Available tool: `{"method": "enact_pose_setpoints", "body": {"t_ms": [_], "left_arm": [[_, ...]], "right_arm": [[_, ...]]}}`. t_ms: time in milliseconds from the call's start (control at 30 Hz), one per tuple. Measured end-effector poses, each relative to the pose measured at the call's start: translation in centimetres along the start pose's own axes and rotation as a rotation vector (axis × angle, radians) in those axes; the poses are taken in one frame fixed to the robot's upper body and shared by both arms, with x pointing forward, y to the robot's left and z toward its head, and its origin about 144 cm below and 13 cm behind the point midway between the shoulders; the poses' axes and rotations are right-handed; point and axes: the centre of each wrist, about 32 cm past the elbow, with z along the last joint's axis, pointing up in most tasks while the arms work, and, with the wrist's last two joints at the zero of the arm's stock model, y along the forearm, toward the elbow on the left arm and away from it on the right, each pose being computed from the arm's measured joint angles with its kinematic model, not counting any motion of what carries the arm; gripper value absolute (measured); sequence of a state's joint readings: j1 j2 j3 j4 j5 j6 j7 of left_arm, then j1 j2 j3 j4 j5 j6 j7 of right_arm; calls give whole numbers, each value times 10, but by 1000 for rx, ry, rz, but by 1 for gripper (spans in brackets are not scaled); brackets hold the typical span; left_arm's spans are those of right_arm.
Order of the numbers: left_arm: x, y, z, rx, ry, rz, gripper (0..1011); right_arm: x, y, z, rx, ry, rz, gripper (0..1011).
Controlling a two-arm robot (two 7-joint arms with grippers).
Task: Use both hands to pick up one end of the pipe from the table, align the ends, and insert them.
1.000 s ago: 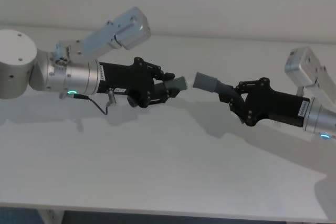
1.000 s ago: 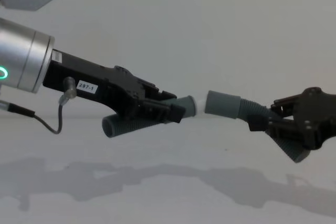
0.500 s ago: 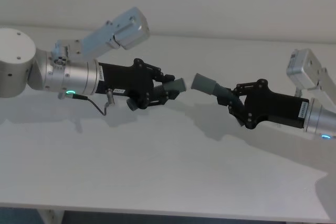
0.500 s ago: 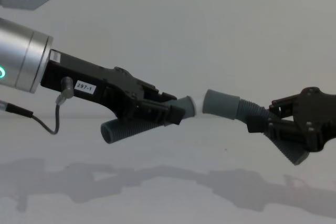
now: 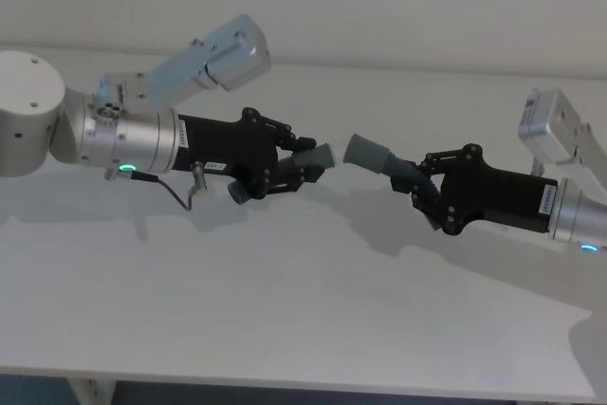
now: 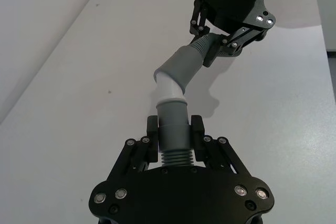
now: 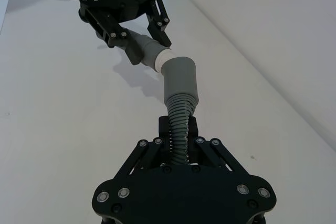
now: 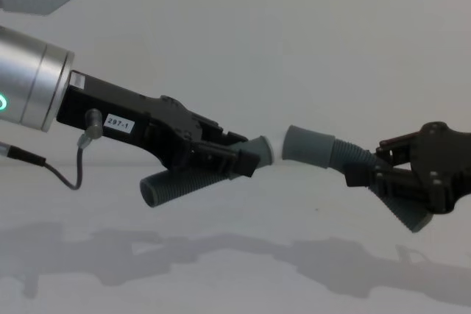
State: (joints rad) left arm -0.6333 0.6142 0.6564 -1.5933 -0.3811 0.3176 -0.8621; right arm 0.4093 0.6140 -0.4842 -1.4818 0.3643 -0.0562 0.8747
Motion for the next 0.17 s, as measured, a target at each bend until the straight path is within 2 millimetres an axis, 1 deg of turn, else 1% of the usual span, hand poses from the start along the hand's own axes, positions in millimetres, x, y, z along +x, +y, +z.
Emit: {"method": "enact_pose_setpoints", "body": {"t_ms": [167], "left_arm": [[0, 0, 0, 0, 1, -1, 354]], "right_arm": [[0, 0, 0, 1, -1, 3, 166]]}}
